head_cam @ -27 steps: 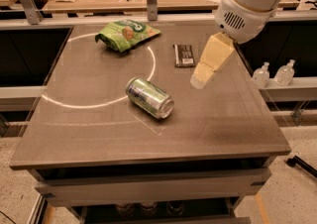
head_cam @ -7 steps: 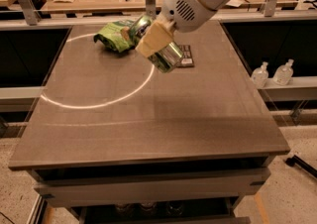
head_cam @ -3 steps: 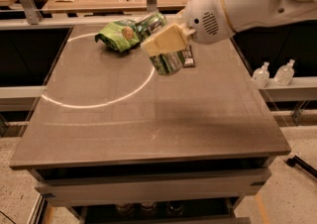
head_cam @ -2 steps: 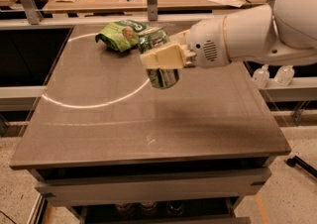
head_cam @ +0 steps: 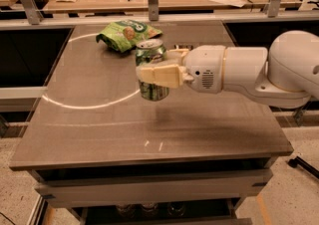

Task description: Place green can upright

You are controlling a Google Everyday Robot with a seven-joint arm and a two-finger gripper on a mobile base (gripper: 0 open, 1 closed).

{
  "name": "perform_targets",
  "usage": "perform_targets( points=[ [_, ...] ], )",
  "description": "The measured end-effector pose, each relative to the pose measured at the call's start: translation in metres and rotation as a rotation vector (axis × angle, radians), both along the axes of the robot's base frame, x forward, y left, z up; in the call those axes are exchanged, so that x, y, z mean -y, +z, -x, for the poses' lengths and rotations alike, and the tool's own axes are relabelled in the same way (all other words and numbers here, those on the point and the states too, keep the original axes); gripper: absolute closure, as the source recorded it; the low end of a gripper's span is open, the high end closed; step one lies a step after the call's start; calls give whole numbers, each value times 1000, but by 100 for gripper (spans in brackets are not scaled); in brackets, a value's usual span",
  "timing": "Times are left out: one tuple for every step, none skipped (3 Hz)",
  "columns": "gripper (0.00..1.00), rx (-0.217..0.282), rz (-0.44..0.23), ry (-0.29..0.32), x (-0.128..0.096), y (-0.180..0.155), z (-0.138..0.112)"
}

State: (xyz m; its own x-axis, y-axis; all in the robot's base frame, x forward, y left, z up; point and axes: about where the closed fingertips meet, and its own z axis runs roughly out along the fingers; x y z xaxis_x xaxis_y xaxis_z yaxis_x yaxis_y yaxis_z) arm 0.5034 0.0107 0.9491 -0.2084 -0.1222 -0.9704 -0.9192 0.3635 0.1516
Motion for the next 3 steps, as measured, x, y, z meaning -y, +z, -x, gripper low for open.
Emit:
perform_targets(
  points=[
    [100, 66, 18, 39, -5, -11, 10],
    [100, 97, 49, 47, -6, -28, 22],
    [100, 113, 80, 24, -6, -45, 31]
  ],
)
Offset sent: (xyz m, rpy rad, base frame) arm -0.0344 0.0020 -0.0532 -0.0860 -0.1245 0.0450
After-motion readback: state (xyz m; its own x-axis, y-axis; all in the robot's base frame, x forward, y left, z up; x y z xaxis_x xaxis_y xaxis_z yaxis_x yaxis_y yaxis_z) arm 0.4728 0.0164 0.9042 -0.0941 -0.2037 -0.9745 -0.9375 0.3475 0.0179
